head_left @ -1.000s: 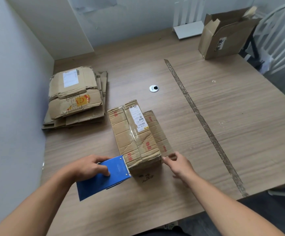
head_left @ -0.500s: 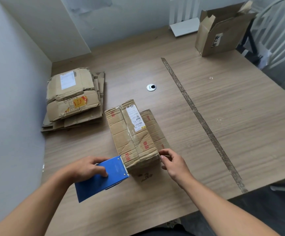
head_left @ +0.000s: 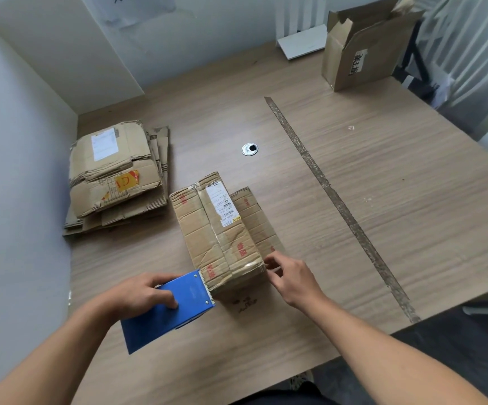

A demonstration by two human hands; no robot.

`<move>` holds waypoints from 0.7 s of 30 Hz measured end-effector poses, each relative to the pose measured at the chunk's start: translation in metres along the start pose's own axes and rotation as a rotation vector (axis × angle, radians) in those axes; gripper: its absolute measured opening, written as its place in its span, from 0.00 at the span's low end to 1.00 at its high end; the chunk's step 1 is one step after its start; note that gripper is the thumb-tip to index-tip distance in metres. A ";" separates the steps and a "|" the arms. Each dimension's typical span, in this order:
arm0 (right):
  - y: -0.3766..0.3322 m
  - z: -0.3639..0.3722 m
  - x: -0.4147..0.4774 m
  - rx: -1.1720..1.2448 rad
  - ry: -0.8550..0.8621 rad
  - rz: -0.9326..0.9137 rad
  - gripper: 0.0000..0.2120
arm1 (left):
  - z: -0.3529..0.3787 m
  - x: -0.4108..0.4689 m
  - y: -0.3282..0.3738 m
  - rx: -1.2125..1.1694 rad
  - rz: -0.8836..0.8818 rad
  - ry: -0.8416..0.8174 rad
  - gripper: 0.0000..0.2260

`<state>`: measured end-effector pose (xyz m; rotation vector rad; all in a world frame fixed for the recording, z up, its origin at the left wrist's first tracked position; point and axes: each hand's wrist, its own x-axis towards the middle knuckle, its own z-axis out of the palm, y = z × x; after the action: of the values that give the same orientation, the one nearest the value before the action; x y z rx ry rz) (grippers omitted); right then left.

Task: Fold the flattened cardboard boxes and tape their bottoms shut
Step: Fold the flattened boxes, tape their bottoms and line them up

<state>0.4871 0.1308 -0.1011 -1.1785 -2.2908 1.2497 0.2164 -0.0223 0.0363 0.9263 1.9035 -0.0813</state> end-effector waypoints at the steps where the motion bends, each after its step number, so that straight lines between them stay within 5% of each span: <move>1: 0.000 0.002 -0.002 -0.041 0.012 -0.012 0.08 | 0.000 0.001 0.000 0.002 -0.002 0.001 0.25; 13: -0.003 -0.027 0.006 0.093 -0.033 -0.192 0.08 | 0.003 -0.001 0.000 -0.007 0.016 0.001 0.23; 21: -0.010 -0.025 0.006 0.192 -0.083 -0.130 0.13 | 0.004 -0.001 0.000 -0.019 0.022 0.004 0.22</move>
<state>0.4921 0.1470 -0.0797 -0.9140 -2.2052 1.4558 0.2197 -0.0246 0.0351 0.9346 1.8946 -0.0485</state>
